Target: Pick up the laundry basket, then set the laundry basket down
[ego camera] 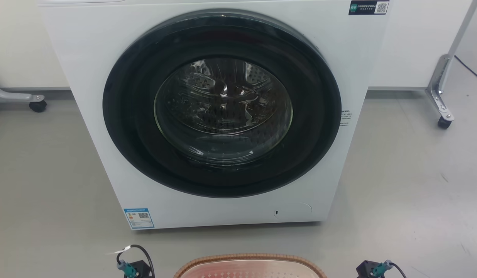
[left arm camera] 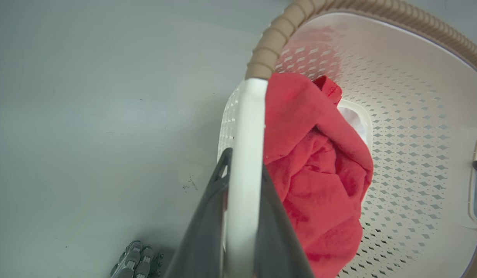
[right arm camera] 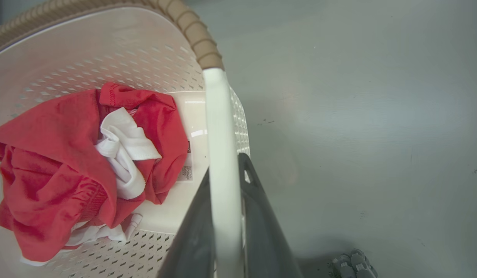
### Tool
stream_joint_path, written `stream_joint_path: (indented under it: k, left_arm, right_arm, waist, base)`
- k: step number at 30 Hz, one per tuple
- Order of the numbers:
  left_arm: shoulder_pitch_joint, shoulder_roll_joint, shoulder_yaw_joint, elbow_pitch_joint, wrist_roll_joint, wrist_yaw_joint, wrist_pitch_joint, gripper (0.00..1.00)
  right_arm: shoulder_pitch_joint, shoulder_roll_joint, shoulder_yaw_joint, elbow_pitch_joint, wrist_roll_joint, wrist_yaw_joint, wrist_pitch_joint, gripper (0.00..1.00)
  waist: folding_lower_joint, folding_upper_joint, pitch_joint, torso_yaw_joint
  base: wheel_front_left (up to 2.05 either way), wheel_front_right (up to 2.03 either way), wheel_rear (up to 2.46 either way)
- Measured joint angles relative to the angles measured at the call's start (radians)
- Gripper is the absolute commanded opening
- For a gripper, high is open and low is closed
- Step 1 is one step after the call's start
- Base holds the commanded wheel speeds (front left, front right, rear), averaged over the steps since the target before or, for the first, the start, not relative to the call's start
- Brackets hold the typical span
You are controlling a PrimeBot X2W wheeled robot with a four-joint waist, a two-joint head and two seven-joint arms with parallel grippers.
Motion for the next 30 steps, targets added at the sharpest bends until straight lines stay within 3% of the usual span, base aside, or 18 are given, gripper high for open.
stream_joint_path:
  k: [30]
  left_arm:
    - [0.005,0.002,-0.002,0.001,-0.009,0.001,0.012,0.0]
  right_arm:
    - [0.015,-0.005,0.022,-0.015,0.037,-0.001,0.017,0.0]
  waist:
    - [0.0,0.0,-0.005,-0.009]
  base:
    - [0.0,0.0,0.0]
